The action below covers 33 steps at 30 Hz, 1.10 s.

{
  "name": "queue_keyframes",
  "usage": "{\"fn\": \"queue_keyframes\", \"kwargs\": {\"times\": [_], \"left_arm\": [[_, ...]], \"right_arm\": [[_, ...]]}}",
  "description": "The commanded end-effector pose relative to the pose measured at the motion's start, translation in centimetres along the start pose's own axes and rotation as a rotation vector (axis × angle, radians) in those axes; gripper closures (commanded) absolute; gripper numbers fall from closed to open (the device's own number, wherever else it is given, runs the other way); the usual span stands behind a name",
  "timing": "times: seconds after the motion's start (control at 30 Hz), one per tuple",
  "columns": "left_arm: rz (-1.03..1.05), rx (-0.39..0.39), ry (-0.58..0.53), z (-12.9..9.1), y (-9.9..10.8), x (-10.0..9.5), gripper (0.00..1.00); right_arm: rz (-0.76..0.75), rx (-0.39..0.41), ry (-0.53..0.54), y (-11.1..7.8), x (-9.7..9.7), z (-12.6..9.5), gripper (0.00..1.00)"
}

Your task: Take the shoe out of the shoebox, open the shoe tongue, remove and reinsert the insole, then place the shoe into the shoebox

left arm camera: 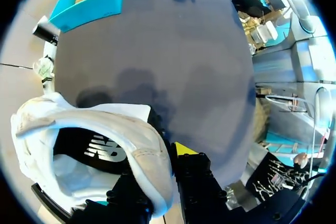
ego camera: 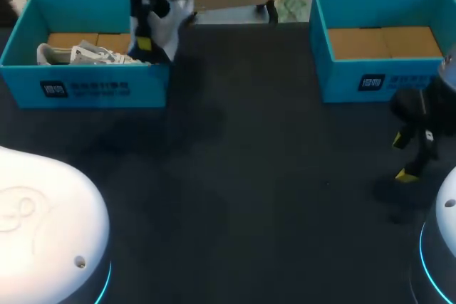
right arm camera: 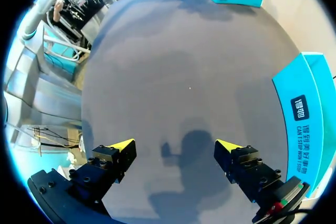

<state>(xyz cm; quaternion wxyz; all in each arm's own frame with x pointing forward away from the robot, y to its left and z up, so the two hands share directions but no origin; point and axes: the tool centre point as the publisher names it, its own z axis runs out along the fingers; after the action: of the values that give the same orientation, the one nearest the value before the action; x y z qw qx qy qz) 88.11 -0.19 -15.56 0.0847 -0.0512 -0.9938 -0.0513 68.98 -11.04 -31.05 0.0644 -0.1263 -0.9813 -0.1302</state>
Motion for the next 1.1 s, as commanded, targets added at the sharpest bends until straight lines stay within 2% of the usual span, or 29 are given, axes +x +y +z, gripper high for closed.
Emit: {"fn": "queue_keyframes", "kwargs": {"times": [0.03,0.3,0.4,0.57,1.07,1.1], "left_arm": [[-0.007,-0.003,0.01,-1.7,1.4,-1.2,1.0],[-0.002,-0.014,0.017,-3.9,3.3,-1.6,1.0],[-0.016,-0.015,0.018,-4.7,4.7,-2.2,1.0],[-0.048,-0.07,0.012,-5.6,7.4,-3.1,1.0],[-0.048,-0.07,0.012,-5.6,7.4,-3.1,1.0],[-0.055,-0.097,-0.013,-5.2,7.6,-3.4,1.0]], "right_arm": [[0.0,0.001,0.0,0.0,0.1,0.0,0.0],[0.0,0.001,0.0,0.0,0.1,0.0,0.0],[0.0,0.001,0.0,0.0,0.1,0.0,0.0],[0.0,0.001,0.0,0.0,0.1,0.0,0.0],[0.0,0.001,0.0,0.0,0.1,0.0,0.0],[0.0,0.001,0.0,0.0,0.1,0.0,0.0]]}}
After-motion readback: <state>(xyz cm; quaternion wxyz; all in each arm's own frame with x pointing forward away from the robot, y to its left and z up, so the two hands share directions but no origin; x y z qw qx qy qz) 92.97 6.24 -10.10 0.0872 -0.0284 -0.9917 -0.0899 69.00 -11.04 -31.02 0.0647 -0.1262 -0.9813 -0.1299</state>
